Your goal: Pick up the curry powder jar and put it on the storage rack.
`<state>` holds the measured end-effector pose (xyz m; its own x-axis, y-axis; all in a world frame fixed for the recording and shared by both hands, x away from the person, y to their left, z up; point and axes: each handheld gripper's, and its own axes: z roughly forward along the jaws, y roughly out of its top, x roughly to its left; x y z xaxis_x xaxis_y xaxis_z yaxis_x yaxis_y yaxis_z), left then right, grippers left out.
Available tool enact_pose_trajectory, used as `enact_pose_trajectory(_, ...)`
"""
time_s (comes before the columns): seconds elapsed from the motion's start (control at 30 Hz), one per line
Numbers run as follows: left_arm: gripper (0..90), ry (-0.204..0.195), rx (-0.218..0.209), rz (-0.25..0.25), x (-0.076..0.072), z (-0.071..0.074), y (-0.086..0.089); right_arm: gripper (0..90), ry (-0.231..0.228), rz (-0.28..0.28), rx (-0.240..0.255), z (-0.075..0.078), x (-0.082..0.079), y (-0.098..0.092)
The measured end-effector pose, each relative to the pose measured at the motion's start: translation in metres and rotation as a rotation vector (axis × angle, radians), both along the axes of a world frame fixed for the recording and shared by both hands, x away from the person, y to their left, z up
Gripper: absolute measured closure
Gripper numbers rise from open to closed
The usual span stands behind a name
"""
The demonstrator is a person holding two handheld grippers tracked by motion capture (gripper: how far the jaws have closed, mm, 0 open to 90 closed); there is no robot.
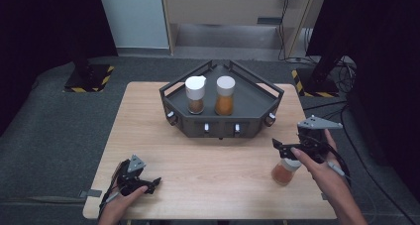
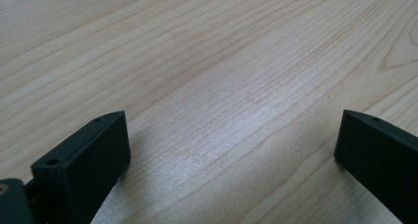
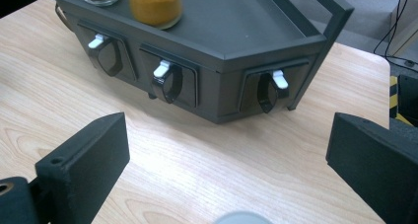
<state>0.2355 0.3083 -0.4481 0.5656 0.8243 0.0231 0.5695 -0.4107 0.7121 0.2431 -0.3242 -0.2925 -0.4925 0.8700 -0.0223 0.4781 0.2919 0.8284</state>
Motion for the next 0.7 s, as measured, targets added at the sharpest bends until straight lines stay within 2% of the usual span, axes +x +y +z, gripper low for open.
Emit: enact_pose_trajectory(0.7,0.0,0.000,0.000,0.002,0.000,0.000,0.000,3.1,-0.002,-0.032,0.017,-0.017,-0.022,-0.018)
